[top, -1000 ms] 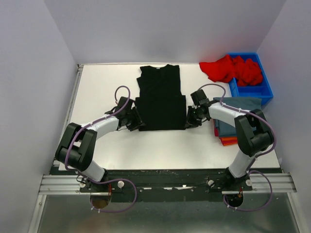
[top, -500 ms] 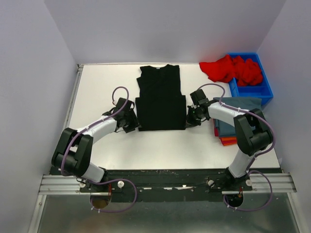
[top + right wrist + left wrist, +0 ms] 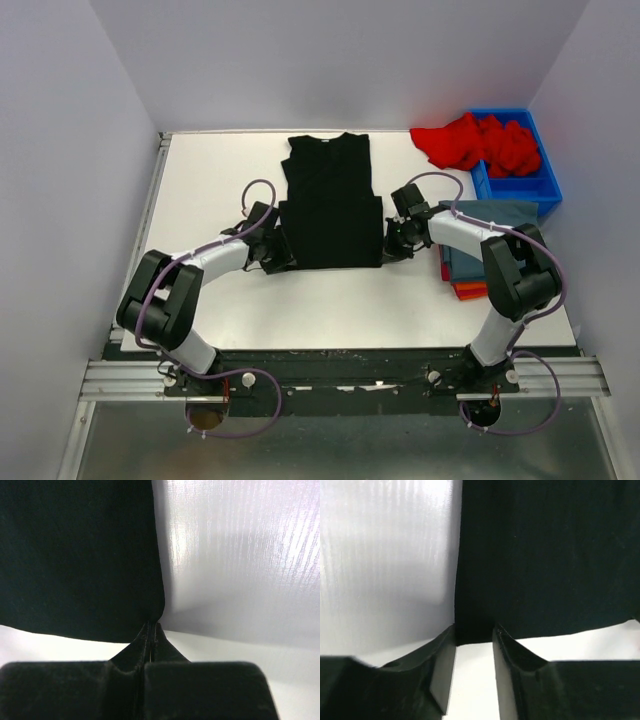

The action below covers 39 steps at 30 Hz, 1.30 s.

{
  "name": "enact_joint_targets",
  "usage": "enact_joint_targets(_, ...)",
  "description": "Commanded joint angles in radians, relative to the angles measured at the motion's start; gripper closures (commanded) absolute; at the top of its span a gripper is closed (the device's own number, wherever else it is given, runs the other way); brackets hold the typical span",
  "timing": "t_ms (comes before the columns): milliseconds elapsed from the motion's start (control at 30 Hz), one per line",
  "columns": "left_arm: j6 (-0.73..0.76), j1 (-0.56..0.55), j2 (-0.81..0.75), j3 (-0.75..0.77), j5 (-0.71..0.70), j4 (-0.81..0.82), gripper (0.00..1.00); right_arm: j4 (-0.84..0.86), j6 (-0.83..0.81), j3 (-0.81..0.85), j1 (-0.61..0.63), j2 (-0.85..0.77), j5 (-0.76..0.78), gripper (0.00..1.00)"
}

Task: Fold and stack the t-shirts
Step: Grab one side of the 2/3 rectangular tshirt with both arms

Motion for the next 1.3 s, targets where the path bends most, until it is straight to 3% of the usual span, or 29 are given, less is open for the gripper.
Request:
enact_joint_targets(0,-0.018,-0.012,0.047,-0.022,0.053,0.048,0.64,-0.019,-0.01,0.016,0.0,0.0,0.005,0.99)
enact_joint_targets(133,-0.004,-0.016,0.044,-0.006,0.033,0.047,1.0,-0.031,-0.013,0.013,0.0,-0.024,-0.006,0.99)
enact_joint_targets(300,0.031,-0.016,-0.061,0.032,-0.022,-0.065,1.0,-0.078,-0.022,0.002,0.002,-0.124,0.005,0.99)
enact_joint_targets(633,0.039,-0.047,-0.357,-0.003,0.022,-0.257,1.0,-0.198,-0.027,-0.125,0.009,-0.452,-0.045,0.99)
enact_joint_targets(933,-0.01,-0.102,-0.533,-0.003,0.077,-0.383,1.0,-0.319,0.019,-0.197,0.025,-0.727,-0.101,0.99)
enact_joint_targets(1033,0.0,-0.096,-0.527,0.052,0.055,-0.392,1.0,-0.322,0.024,-0.138,0.025,-0.715,-0.049,0.99)
enact_joint_targets(1267,0.082,0.027,-0.3,0.283,0.048,-0.328,1.0,-0.309,0.01,0.189,-0.006,-0.441,0.076,0.99)
